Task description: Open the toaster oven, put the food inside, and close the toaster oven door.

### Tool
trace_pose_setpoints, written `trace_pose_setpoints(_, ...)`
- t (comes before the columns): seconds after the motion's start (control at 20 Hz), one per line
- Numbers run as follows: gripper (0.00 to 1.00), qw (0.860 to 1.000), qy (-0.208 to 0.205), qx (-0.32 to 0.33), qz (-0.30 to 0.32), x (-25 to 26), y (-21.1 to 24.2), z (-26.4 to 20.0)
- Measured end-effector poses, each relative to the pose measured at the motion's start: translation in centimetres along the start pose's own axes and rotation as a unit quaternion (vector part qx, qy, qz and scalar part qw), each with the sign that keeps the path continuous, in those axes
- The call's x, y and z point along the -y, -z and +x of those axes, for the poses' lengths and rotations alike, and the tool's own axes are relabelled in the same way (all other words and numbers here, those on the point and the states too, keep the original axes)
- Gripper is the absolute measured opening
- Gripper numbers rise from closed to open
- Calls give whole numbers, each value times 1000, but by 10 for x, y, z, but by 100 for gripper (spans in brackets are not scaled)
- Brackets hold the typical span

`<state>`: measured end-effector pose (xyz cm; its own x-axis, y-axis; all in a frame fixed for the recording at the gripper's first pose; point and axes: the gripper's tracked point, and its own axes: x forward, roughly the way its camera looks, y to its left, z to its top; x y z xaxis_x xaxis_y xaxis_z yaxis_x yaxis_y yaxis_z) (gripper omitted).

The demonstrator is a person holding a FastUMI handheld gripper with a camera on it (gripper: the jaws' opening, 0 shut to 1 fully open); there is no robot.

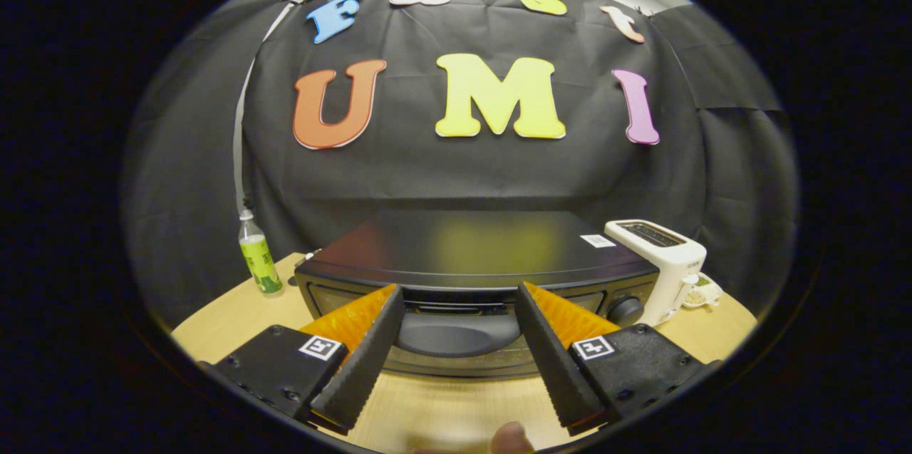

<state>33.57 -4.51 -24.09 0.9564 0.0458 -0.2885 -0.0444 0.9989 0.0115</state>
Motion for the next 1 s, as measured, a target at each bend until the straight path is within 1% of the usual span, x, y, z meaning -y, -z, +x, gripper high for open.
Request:
trace_pose_setpoints(0.25,100,1000,-5,-23,-1,-1,17,-27)
trace_pose_setpoints(0.45,100,998,-22,-58,11,-1,50,-62)
trace_pose_setpoints(0.6,100,997,-21,-75,-7,-1,74,-78)
trace_pose_setpoints(0.75,100,994,-23,-111,-14,-1,103,-92)
trace_pose_setpoints(0.9,100,989,-31,-144,24,0,117,-96)
trace_pose_setpoints(1.0,100,984,-33,-172,37,-1,129,-96)
